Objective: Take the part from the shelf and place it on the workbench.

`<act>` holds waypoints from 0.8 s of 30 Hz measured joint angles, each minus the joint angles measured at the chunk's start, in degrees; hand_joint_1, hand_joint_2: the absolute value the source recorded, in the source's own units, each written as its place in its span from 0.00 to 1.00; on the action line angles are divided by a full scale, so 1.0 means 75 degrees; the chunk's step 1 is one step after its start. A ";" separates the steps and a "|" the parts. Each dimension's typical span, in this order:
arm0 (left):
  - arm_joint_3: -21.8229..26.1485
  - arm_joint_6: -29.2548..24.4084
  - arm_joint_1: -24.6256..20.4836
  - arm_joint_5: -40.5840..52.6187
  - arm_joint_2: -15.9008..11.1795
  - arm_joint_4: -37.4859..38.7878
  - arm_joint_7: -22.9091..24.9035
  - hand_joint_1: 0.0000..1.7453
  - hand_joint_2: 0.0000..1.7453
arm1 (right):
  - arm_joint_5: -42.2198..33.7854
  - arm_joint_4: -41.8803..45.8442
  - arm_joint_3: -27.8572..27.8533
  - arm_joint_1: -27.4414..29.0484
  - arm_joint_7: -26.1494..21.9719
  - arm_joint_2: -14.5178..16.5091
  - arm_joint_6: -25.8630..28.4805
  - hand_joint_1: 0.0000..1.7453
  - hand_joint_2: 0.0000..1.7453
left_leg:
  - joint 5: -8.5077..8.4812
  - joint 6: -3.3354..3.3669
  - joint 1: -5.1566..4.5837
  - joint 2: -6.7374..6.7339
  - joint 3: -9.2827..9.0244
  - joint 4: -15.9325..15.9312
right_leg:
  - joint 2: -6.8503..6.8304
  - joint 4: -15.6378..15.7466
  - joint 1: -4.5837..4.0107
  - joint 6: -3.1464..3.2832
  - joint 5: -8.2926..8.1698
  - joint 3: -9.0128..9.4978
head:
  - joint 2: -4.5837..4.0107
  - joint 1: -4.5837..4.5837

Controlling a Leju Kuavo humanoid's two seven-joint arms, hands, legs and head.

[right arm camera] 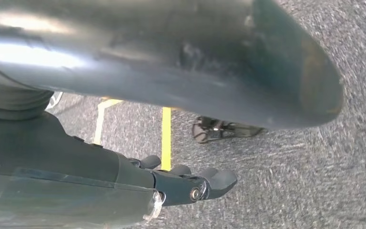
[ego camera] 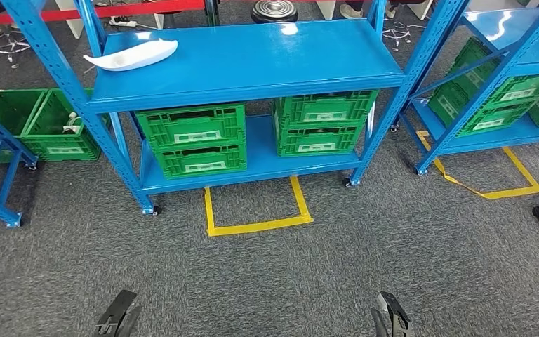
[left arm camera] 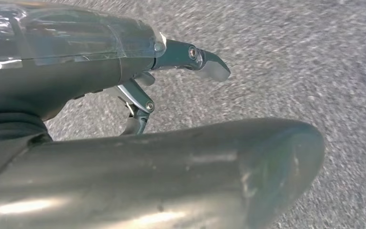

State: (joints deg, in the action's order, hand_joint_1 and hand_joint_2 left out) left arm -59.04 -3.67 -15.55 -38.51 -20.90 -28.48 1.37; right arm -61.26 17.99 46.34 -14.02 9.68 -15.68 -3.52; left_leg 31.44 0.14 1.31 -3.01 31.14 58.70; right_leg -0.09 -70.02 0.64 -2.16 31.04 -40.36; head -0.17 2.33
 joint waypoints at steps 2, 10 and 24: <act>0.0001 0.0000 -0.0019 0.0000 0.0002 -0.0006 -0.0001 0.00 0.00 | 0.0000 0.0000 0.0007 0.0006 0.0000 -0.0022 0.0001 0.00 0.00 | 0.0080 -0.0049 -0.0015 -0.0131 -0.0094 -0.0008 | -0.0167 0.0990 -0.0056 0.0105 -0.0486 0.0467 | -0.0001 0.0058; 0.0001 0.0005 -0.0079 0.0000 0.0006 -0.0009 -0.0004 0.00 0.00 | 0.0014 -0.0004 0.0029 -0.0007 -0.0007 -0.0074 0.0012 0.00 0.00 | 0.0082 -0.0071 -0.0042 0.0073 -0.0282 -0.0119 | -0.0203 0.1729 -0.0119 0.0301 -0.0552 0.0907 | -0.0001 0.0009; 0.0000 0.0004 -0.0097 0.0003 0.0010 -0.0008 0.0001 0.00 0.00 | 0.0041 -0.0003 0.0074 -0.0021 0.0047 -0.0049 0.0016 0.00 1.00 | 0.0142 -0.0196 -0.0058 0.0234 -0.0451 -0.0343 | -0.0218 0.1655 -0.0109 0.0312 -0.0451 0.0932 | 0.0000 -0.0272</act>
State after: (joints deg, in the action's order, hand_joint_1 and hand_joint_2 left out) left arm -59.04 -3.64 -16.28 -38.49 -20.82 -28.54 1.37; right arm -60.96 17.97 46.89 -14.18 10.03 -16.04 -3.40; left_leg 32.51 -1.33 0.88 -1.25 27.75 56.12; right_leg -1.73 -57.61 -0.18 0.17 27.66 -33.37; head -0.17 0.29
